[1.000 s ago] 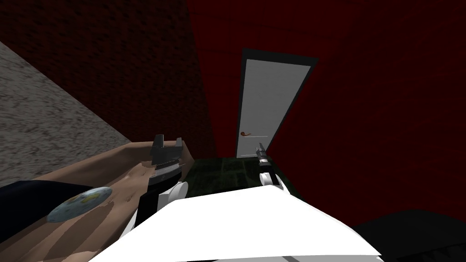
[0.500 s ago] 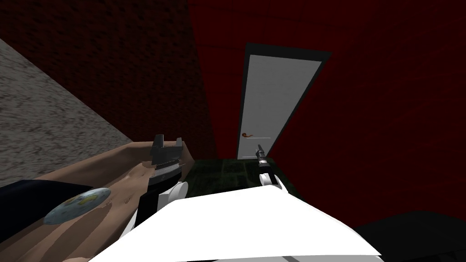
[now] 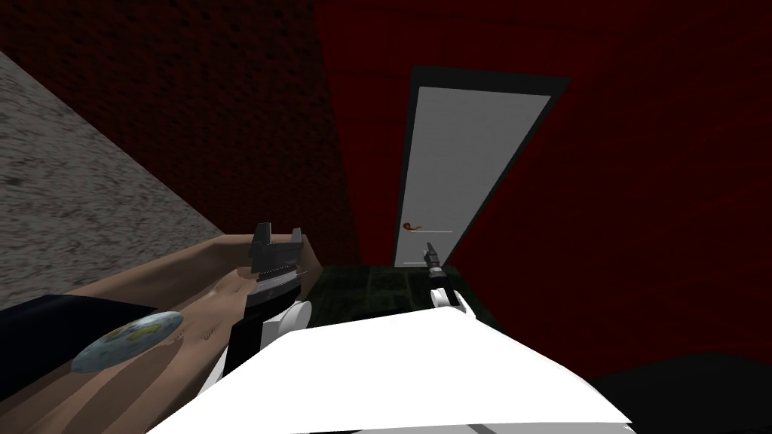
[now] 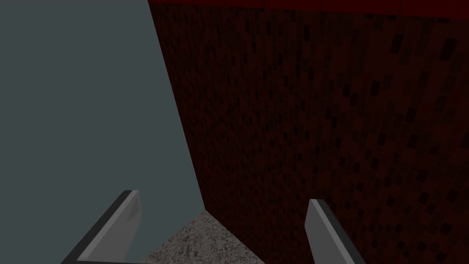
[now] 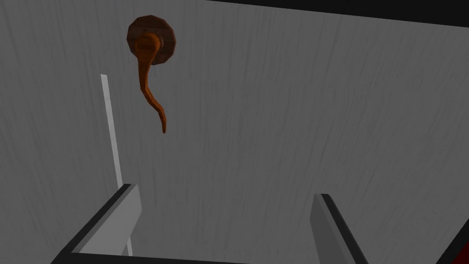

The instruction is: Pull the door open

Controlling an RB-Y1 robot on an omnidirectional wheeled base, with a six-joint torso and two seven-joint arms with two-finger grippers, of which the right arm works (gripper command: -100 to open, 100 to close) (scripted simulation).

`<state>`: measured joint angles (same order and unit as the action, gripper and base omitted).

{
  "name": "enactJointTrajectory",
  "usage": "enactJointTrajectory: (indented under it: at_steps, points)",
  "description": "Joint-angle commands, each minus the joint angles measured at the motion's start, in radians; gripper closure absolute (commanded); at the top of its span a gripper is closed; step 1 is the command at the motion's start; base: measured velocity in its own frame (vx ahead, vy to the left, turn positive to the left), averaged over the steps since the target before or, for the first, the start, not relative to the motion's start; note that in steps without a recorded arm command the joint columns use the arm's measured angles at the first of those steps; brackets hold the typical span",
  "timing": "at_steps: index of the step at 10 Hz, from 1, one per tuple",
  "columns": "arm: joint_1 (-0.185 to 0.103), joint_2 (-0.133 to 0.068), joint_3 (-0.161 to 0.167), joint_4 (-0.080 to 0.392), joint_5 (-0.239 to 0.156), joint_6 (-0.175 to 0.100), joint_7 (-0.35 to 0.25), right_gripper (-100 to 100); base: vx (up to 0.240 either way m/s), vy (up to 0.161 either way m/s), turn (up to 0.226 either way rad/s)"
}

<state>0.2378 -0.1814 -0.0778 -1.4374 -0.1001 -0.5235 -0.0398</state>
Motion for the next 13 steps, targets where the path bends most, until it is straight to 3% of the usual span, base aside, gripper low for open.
enactJointTrajectory:
  at_steps: [1,13]
  points:
    - [-0.012,-0.004,-0.001,0.038,0.002,-0.006,-0.003,-100,0.097,-0.020,0.048]
    - [-0.103,-0.054,-0.012,0.326,0.008,-0.062,-0.033,-100,0.106,-0.021,0.049]
